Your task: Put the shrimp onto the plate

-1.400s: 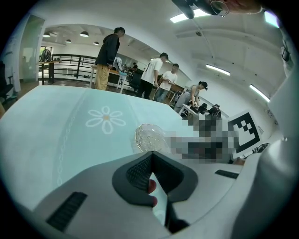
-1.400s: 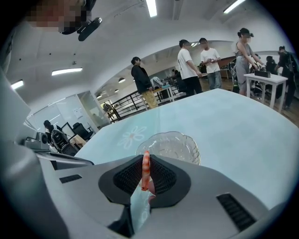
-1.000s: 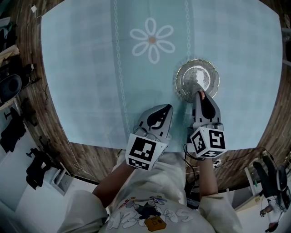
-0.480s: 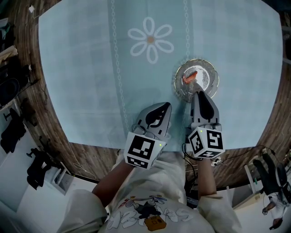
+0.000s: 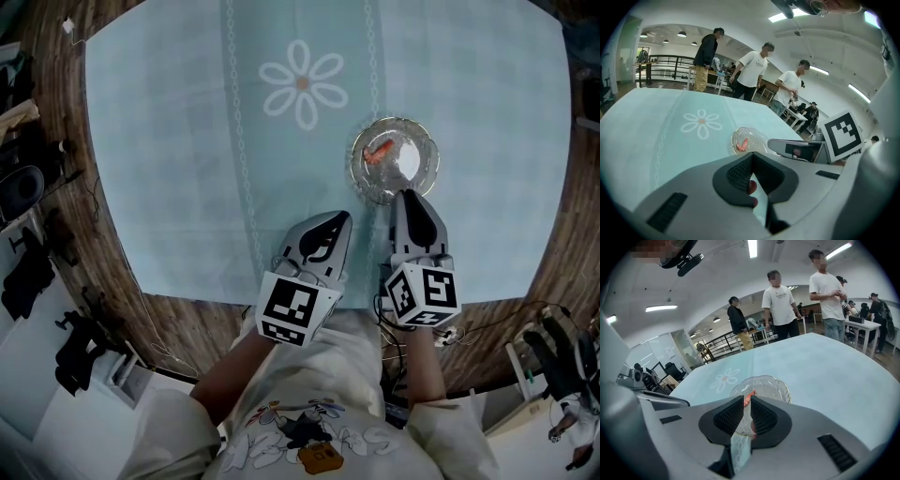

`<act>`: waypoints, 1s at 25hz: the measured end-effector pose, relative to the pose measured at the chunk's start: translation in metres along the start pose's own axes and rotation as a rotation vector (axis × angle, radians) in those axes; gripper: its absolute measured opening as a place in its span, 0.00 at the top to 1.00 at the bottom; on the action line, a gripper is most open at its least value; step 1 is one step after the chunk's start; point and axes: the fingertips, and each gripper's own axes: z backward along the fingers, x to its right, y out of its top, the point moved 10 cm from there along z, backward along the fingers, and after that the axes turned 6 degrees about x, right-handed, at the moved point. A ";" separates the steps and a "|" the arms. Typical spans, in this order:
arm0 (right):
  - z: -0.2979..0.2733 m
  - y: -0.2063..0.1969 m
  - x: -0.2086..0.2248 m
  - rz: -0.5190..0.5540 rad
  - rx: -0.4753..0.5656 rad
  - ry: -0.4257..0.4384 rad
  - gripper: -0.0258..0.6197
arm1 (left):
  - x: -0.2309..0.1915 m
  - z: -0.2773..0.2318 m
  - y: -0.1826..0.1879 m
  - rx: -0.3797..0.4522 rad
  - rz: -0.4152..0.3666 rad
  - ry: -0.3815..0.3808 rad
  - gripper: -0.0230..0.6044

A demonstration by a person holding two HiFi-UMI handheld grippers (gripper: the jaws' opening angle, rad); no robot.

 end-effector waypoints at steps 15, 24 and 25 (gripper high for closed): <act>0.037 0.018 -0.021 0.015 0.069 0.174 0.88 | 0.017 0.031 0.008 0.092 -0.025 0.028 0.95; 0.088 0.053 -0.044 0.076 0.139 0.200 0.90 | 0.043 0.073 0.031 0.153 -0.050 0.016 0.95; 0.094 0.055 -0.047 0.076 0.149 0.202 0.90 | 0.044 0.078 0.032 0.161 -0.051 0.014 0.95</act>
